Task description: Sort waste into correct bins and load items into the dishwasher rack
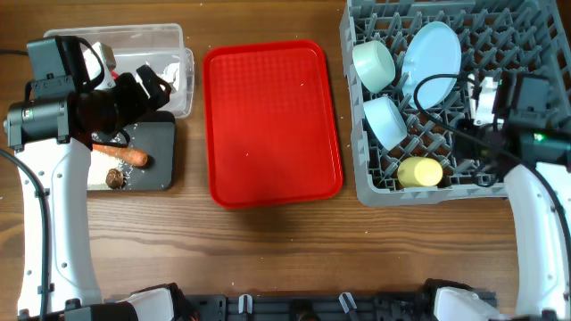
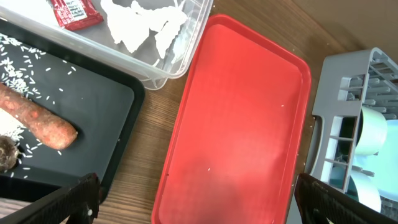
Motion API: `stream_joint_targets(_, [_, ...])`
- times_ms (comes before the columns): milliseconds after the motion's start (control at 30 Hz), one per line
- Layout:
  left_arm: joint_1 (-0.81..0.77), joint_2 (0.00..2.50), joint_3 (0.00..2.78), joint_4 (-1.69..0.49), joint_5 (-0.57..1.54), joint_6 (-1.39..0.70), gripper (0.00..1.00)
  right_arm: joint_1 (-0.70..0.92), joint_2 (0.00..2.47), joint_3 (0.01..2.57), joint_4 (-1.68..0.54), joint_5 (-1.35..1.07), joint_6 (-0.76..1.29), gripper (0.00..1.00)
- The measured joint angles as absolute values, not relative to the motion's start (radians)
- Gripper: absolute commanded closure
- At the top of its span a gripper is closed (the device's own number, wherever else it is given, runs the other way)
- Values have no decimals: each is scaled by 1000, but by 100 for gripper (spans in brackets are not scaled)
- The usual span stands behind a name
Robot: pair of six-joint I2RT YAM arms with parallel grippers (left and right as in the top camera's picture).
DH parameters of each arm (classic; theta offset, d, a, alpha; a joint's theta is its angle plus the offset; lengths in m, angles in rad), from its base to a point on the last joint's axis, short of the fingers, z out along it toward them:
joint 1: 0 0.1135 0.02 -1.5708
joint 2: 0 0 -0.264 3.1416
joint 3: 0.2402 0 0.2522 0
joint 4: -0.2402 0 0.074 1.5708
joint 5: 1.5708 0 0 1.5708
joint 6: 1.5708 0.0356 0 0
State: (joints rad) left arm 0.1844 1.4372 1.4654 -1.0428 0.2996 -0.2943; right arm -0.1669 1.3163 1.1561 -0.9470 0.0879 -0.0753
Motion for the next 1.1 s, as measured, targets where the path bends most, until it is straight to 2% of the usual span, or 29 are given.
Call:
stream_joint_targets(100, [184,1437,1465,-1043,300,-294,0,-167,1408,1156,-955,86,-104,93])
stream_joint_targets(133, [184,1437,1465,-1042,299,-294,0,-167,1452,1154,-964,86,-111,90])
stream_joint_targets(167, [184,1437,1465,-1043,300,-294,0,-167,1483,1154,-971,86,-111,80])
stream_joint_targets(200, [184,1437,1465,-1042,300,-294,0,-167,1516,1154,-971,86,-106,39])
stream_joint_targets(233, [184,1437,1465,-1042,300,-294,0,-167,1529,1153,-970,86,-103,13])
stream_joint_targets(267, [184,1437,1465,-1043,300,-294,0,-168,1534,1153,-969,87,-92,1])
stream_joint_targets(500, [184,1437,1465,-1042,300,-294,0,-168,1460,1172,-1017,94,-47,0])
stream_joint_targets(667, [184,1437,1465,-1042,300,-294,0,-168,1160,1391,-1155,-50,-43,0])
stream_joint_targets(833, [184,1437,1465,-1043,300,-294,0,-168,905,1412,-1172,-245,-39,0])
stream_joint_targets(1100, [184,1437,1465,-1043,300,-294,0,-168,810,1412,-1222,-254,-74,0])
